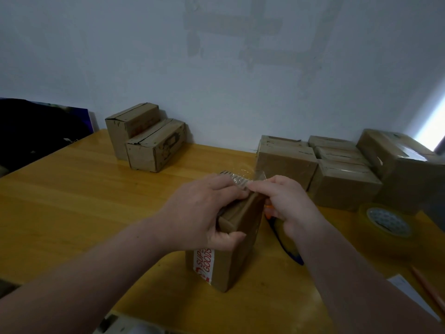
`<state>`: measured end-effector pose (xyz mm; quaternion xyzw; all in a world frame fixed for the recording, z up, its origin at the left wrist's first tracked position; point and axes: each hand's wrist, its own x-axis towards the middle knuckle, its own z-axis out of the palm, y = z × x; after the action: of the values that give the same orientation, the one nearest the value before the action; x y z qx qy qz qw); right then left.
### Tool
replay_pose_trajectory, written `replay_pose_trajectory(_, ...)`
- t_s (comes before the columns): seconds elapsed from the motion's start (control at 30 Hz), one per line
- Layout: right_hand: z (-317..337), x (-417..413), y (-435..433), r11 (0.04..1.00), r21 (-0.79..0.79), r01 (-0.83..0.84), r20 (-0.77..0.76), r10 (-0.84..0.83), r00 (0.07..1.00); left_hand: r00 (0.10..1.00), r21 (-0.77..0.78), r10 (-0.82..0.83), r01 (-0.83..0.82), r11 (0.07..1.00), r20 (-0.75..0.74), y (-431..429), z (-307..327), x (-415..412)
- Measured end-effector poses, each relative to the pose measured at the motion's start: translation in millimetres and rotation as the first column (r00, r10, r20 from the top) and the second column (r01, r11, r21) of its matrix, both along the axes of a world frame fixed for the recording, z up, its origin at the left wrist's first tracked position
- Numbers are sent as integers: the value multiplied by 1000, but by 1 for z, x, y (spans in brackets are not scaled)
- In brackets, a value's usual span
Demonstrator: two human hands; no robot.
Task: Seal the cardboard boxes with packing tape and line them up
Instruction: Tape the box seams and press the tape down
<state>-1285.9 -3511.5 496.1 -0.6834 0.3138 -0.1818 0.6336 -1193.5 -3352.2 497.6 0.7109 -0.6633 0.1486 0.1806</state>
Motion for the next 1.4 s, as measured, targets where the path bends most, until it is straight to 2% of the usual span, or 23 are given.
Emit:
replay_pose_trajectory(0.27, -4, 8, -4, 946, -296, 134, 93, -111, 989, 1000, -21, 9, -9, 1000, 13, 3, 1, 0)
replay_pose_trajectory(0.37, -1, 7, -8, 951, -285, 120, 113, -91, 989, 995, -13, -23, 22, 1000, -97, 7, 6, -1)
replay_pose_trajectory(0.47, 1, 7, -13, 950, -301, 84, 113, -52, 992, 955, -57, -29, 12, 998, -294, 6, 9, -1)
replay_pose_trajectory(0.53, 0, 9, -14, 907, -406, 116, 107, -79, 991, 926, -56, 9, -33, 998, -377, 3, 10, 0)
replay_pose_trajectory(0.6, -2, 10, -12, 790, -589, 170, 96, -141, 985, 907, -47, 57, -84, 995, -417, 0, 13, 0)
replay_pose_trajectory(0.67, -1, 10, -8, 694, -684, 224, 121, -195, 973, 870, -41, 123, -162, 986, -477, 0, 15, 0)
replay_pose_trajectory(0.77, 9, 6, -7, 752, -604, 264, 177, -196, 965, 793, -118, 236, -359, 926, -562, -2, 15, 1)
replay_pose_trajectory(0.83, 17, 6, -7, 762, -625, 166, 112, -122, 986, 756, -132, 338, -485, 865, -560, -5, 13, 5)
replay_pose_trajectory(0.9, 22, 12, -6, 726, -687, 18, -12, -36, 999, 690, -9, 400, -508, 862, -603, -6, 12, 9)
replay_pose_trajectory(1.0, 23, 24, -5, 644, -764, -41, -79, -29, 996, 584, 218, 352, -290, 932, -731, -3, 17, 14)
replay_pose_trajectory(1.03, 23, 27, -4, 624, -781, -35, -80, -45, 996, 587, 263, 341, -217, 940, -734, -2, 20, 14)
replay_pose_trajectory(1.07, 23, 28, -3, 615, -788, -25, -78, -59, 995, 632, 303, 340, -170, 938, -697, -2, 21, 15)
replay_pose_trajectory(1.13, 22, 29, -1, 629, -777, 4, -60, -81, 995, 764, 363, 345, -157, 919, -545, -4, 24, 16)
replay_pose_trajectory(1.2, 19, 29, -2, 674, -737, 43, -35, -102, 994, 842, 383, 336, -171, 908, -422, -4, 26, 17)
replay_pose_trajectory(1.33, 14, 29, -3, 724, -683, 94, 0, -128, 992, 878, 403, 328, -175, 898, -349, -7, 25, 21)
replay_pose_trajectory(1.4, 13, 28, -2, 725, -680, 110, 23, -129, 991, 854, 412, 331, -154, 898, -402, -7, 24, 23)
